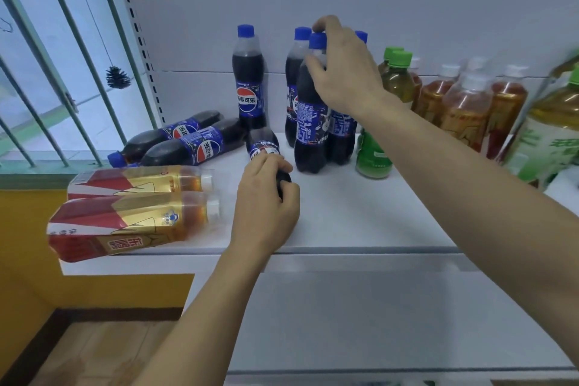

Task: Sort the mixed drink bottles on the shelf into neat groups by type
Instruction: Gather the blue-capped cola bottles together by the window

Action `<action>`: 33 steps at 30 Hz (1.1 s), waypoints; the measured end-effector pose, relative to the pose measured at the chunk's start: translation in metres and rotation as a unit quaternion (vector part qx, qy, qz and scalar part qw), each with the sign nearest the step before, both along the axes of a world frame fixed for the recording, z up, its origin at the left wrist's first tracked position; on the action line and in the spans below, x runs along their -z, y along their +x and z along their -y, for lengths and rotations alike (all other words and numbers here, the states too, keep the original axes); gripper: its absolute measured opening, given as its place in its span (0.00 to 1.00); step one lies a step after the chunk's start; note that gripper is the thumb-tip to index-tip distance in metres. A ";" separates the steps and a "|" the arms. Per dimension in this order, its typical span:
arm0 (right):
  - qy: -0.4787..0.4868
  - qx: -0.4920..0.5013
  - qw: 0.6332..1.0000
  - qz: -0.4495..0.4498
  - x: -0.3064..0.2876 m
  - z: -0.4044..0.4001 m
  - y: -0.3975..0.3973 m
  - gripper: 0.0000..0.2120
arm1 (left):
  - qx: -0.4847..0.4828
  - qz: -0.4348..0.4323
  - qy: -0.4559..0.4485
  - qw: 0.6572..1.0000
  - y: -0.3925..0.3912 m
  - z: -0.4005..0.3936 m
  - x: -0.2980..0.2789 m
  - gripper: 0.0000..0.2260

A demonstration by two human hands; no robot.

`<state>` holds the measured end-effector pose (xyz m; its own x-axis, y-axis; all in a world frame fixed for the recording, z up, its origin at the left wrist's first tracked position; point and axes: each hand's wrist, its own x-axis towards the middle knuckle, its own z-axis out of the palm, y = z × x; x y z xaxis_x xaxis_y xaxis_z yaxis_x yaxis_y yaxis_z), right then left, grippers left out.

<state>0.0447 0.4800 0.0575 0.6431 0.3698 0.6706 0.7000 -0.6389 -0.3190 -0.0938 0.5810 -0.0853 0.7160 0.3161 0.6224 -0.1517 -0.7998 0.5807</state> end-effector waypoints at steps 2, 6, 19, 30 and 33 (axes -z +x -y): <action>0.007 0.003 1.000 0.030 0.000 0.003 0.001 0.19 | 0.003 0.003 -0.012 1.000 0.000 0.000 0.000 0.09; 0.093 -0.036 0.993 0.062 0.018 0.015 -0.014 0.17 | 0.020 0.001 -0.036 0.999 -0.004 0.001 -0.003 0.13; -0.053 -0.174 0.964 -0.193 0.149 0.019 -0.104 0.46 | 0.027 -0.052 0.154 0.986 -0.059 -0.064 -0.075 0.12; -0.063 -0.268 0.960 -0.048 0.106 0.003 -0.100 0.17 | 0.009 -0.298 0.258 0.919 -0.047 -0.156 -0.072 0.18; 0.044 -0.250 0.966 -0.040 0.080 -0.008 -0.106 0.16 | 0.000 -0.292 0.257 0.921 -0.045 -0.157 -0.068 0.16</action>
